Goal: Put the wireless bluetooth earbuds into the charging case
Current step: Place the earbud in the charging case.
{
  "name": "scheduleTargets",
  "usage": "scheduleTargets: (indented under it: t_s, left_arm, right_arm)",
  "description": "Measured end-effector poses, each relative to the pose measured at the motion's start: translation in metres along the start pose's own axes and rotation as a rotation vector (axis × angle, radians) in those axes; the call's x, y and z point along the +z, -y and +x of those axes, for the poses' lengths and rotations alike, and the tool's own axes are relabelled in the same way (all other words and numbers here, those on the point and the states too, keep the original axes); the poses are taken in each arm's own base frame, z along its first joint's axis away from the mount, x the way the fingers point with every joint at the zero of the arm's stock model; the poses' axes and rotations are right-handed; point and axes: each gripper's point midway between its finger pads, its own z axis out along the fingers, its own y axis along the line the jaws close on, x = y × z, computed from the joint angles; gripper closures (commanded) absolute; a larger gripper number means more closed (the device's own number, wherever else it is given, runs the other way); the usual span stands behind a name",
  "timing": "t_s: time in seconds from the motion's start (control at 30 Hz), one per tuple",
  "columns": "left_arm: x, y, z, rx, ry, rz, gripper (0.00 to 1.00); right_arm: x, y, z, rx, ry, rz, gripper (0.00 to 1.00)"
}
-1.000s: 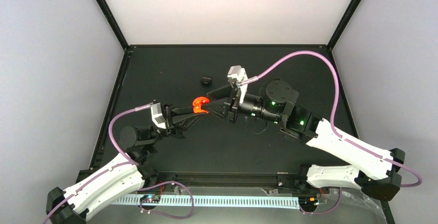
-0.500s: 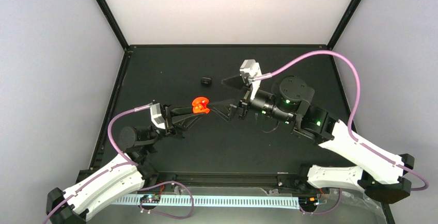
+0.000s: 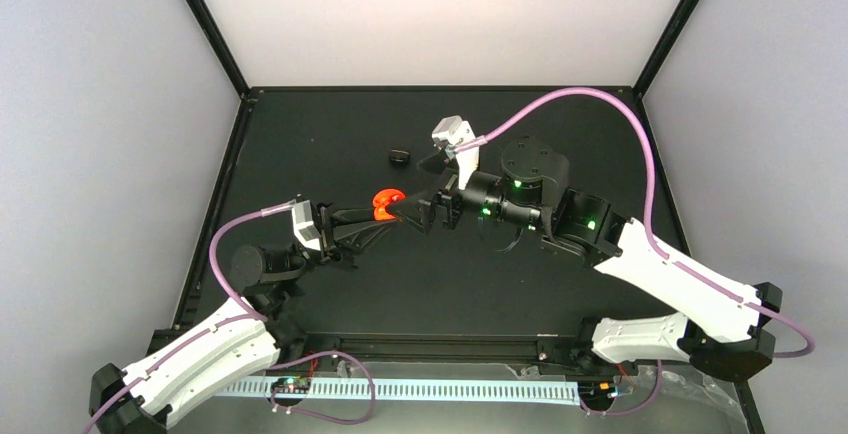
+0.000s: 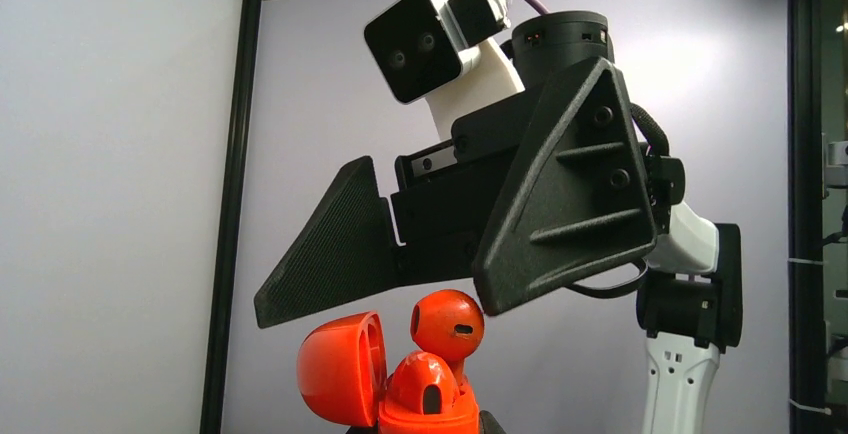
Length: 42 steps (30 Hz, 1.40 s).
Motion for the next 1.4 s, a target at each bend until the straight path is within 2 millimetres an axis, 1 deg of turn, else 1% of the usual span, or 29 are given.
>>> scheduleTargets:
  t_s: [0.17, 0.83, 1.03, 1.4]
  left_arm:
    - [0.000, 0.000, 0.000, 0.000, -0.001, 0.000, 0.98]
    - [-0.001, 0.000, 0.000, -0.001, -0.004, 0.000, 0.98]
    - [-0.001, 0.000, 0.000, -0.001, -0.005, -0.001, 0.98]
    - [-0.001, 0.003, -0.001, 0.011, -0.002, 0.008, 0.98]
  right_arm:
    - [0.003, 0.002, 0.006, 0.002, -0.026, 0.008, 0.00]
    - [0.005, 0.015, 0.004, 0.017, -0.021, 0.087, 0.00]
    - [0.004, 0.015, 0.004, 0.026, -0.021, 0.085, 0.00]
    - [-0.004, 0.010, -0.003, 0.029, 0.000, 0.067, 0.00]
